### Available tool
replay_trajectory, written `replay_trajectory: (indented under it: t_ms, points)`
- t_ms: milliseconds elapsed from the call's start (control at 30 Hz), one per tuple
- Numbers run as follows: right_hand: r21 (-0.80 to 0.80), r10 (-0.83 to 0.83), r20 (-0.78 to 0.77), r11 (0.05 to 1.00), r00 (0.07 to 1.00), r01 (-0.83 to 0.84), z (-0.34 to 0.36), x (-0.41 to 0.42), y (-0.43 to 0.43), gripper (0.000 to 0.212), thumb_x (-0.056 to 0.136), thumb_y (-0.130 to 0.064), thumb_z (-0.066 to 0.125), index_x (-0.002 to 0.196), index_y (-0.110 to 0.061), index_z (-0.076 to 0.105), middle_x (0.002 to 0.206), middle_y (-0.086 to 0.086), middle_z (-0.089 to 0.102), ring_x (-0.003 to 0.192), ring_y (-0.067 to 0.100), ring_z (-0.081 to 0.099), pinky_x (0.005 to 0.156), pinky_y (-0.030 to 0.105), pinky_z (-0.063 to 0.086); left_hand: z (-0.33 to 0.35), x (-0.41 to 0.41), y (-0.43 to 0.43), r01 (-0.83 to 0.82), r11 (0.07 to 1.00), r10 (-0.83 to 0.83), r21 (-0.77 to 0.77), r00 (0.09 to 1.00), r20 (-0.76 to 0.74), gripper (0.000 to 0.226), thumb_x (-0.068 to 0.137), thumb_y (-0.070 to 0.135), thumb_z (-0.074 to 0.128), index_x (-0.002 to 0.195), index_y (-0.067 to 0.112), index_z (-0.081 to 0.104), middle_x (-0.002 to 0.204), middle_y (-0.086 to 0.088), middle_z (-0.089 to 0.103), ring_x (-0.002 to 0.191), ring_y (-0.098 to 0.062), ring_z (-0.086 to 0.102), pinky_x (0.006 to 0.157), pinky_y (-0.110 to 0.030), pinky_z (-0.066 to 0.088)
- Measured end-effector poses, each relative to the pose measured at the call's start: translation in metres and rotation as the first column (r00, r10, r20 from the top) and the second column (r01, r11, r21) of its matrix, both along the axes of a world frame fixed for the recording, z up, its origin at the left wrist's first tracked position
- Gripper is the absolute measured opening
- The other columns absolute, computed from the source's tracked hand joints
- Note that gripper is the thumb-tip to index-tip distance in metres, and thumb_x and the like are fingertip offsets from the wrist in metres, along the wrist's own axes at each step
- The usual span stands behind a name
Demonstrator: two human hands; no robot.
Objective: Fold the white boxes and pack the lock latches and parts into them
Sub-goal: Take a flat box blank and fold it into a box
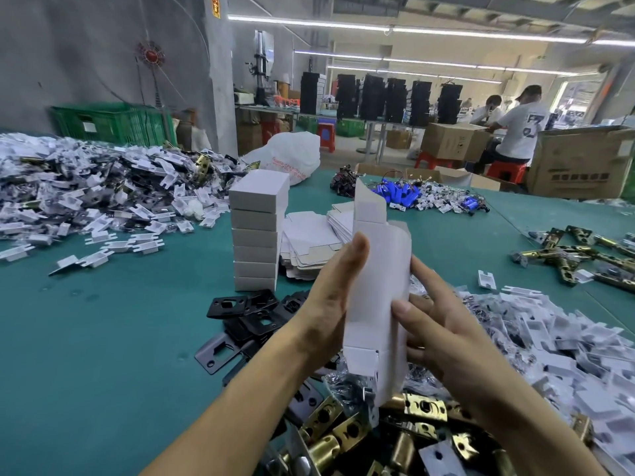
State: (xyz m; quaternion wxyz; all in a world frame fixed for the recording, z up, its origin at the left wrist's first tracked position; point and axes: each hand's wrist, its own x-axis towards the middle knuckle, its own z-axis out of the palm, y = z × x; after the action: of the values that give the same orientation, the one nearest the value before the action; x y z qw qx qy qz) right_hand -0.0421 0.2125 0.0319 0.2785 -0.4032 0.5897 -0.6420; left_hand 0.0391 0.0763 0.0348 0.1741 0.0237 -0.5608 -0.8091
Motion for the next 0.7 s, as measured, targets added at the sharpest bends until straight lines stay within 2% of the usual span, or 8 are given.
replay_trajectory:
  t_ms: [100,167,300,433,500,567,633,700]
  points:
    - [-0.001,0.031,0.046,1.000,0.998,-0.031,0.002,0.002,0.000,0.059,0.090,-0.035,0.066,0.141,-0.046,0.038,0.119,-0.006,0.071,0.109,0.019,0.069,0.082,0.033,0.060,0.000,-0.003,0.003,-0.148,0.989,0.147,-0.022,0.989,-0.014,0.129,0.037,0.079,0.083,0.137,0.005,0.051,0.132,-0.033,0.056,0.108,-0.037,0.061,0.102,-0.059,0.048]
    - [-0.016,0.019,0.054,1.000,0.998,-0.018,0.001,0.002,0.000,0.053,0.091,-0.036,0.062,0.142,-0.041,0.044,0.123,-0.004,0.069,0.112,0.022,0.067,0.083,0.040,0.060,-0.001,-0.008,0.007,-0.220,0.975,0.218,-0.027,0.975,-0.048,0.131,0.033,0.079,0.085,0.135,0.005,0.050,0.121,-0.025,0.063,0.104,-0.031,0.062,0.100,-0.054,0.050]
    - [-0.062,0.019,0.091,0.998,0.996,-0.014,0.000,0.001,0.002,0.050,0.080,-0.047,0.064,0.129,-0.036,0.059,0.121,0.004,0.069,0.107,0.027,0.069,0.074,0.041,0.059,-0.005,-0.015,0.011,-0.325,0.944,0.314,-0.058,0.937,-0.151,0.111,0.038,0.081,0.081,0.126,0.020,0.053,0.104,0.001,0.071,0.095,-0.016,0.069,0.082,-0.030,0.057]
    - [-0.131,0.024,0.142,0.991,0.990,-0.006,0.001,-0.001,0.003,0.050,0.071,-0.041,0.071,0.120,-0.038,0.059,0.116,0.010,0.071,0.104,0.029,0.069,0.080,0.056,0.058,-0.009,-0.015,0.011,-0.392,0.911,0.349,-0.130,0.900,-0.262,0.085,0.054,0.083,0.073,0.125,0.042,0.050,0.108,0.002,0.066,0.101,-0.019,0.066,0.087,-0.034,0.057]
    - [-0.157,0.005,0.144,0.987,0.990,0.017,0.001,-0.002,0.004,0.051,0.068,-0.034,0.080,0.113,-0.045,0.057,0.115,0.010,0.072,0.102,0.028,0.070,0.079,0.047,0.060,-0.010,-0.014,0.011,-0.427,0.889,0.367,-0.166,0.881,-0.299,0.072,0.062,0.083,0.068,0.124,0.051,0.051,0.111,-0.004,0.065,0.103,-0.025,0.067,0.089,-0.042,0.057]
    - [-0.158,-0.011,0.083,0.987,0.997,0.024,0.000,-0.004,0.004,0.056,0.071,-0.029,0.083,0.112,-0.050,0.051,0.114,0.009,0.073,0.102,0.026,0.071,0.077,0.040,0.060,-0.014,-0.014,0.010,-0.502,0.837,0.422,-0.218,0.846,-0.325,0.057,0.075,0.078,0.062,0.124,0.053,0.051,0.110,-0.007,0.067,0.099,-0.028,0.069,0.084,-0.046,0.058]
    - [-0.151,-0.034,0.014,0.988,0.999,0.036,-0.001,-0.003,0.004,0.055,0.074,-0.028,0.073,0.117,-0.052,0.047,0.113,0.004,0.073,0.102,0.023,0.071,0.078,0.039,0.060,-0.018,-0.017,0.009,-0.592,0.747,0.499,-0.303,0.800,-0.334,0.037,0.092,0.062,0.054,0.124,0.045,0.053,0.100,0.003,0.072,0.089,-0.017,0.071,0.074,-0.037,0.059]
    - [-0.109,-0.039,-0.115,0.994,0.993,0.027,-0.004,0.003,0.001,0.060,0.083,-0.026,0.068,0.132,-0.046,0.040,0.121,-0.007,0.068,0.110,0.014,0.067,0.088,0.033,0.057,-0.023,-0.020,0.008,-0.623,0.681,0.550,-0.385,0.782,-0.293,0.028,0.099,0.049,0.043,0.124,0.041,0.053,0.098,0.015,0.072,0.088,-0.002,0.068,0.075,-0.025,0.055]
